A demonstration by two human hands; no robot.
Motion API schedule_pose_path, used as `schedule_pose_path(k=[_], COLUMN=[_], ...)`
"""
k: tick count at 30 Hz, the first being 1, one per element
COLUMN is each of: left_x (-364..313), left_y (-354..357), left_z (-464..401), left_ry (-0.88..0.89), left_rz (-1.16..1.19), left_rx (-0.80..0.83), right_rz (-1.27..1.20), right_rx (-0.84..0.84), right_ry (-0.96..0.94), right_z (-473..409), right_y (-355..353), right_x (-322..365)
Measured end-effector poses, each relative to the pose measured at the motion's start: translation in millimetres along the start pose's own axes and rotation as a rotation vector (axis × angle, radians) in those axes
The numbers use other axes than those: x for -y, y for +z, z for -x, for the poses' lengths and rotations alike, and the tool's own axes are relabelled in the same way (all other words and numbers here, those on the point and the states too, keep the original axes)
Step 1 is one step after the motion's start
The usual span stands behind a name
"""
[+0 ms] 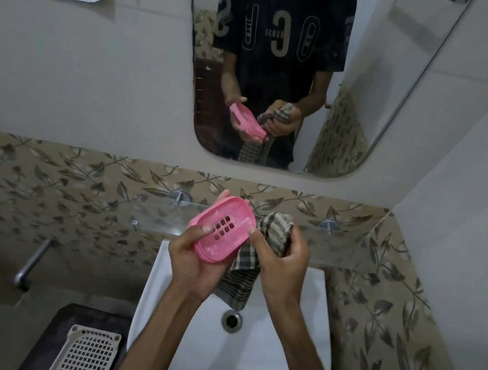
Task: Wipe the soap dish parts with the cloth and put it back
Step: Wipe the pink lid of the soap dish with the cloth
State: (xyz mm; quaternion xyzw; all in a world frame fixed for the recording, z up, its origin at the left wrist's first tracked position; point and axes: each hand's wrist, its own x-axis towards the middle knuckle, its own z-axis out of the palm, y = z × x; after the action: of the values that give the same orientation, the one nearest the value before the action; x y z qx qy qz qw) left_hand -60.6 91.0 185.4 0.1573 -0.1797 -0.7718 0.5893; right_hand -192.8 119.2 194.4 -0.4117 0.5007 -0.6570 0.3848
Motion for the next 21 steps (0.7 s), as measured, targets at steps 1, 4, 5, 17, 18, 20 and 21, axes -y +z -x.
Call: schedule_pose_path(k=[1,4,5,17,18,20,21], left_x=[-3.4,-10.9,-12.4,-23.2,-23.1,-23.3,-23.4], left_y=[-0.5,-2.2,-3.0,8.8,10.1,11.7,12.3], left_z=[-0.8,-3.0,-4.0,-2.9,-3.1,-4.2,-5.1], left_ry=[-0.017,-0.027,-0.019,0.004,0.007,0.010,0.008], left_rz=[-0.005,-0.036,-0.041,-0.066,-0.080,-0.108,-0.114], left_rx=[0.018,0.017,0.016,0.044,0.045,0.054,0.059], right_rz=[0.055,0.253,0.318,0.589,0.612,0.664,0.686], right_rx=[0.007,0.062,0.087,0.178,0.179,0.175,0.170], right_ry=[-0.036,-0.117,-0.146,-0.432,-0.447,-0.475,-0.480], right_z=[0.3,-0.6,-1.6,-10.5,-11.4,-14.4,-16.8], right_y=[-0.7,-2.1,-1.9,2.2,2.6,3.8,4.0], right_x=[-3.5,-13.7,-16.7,-22.4,-21.3,-18.7,-17.3])
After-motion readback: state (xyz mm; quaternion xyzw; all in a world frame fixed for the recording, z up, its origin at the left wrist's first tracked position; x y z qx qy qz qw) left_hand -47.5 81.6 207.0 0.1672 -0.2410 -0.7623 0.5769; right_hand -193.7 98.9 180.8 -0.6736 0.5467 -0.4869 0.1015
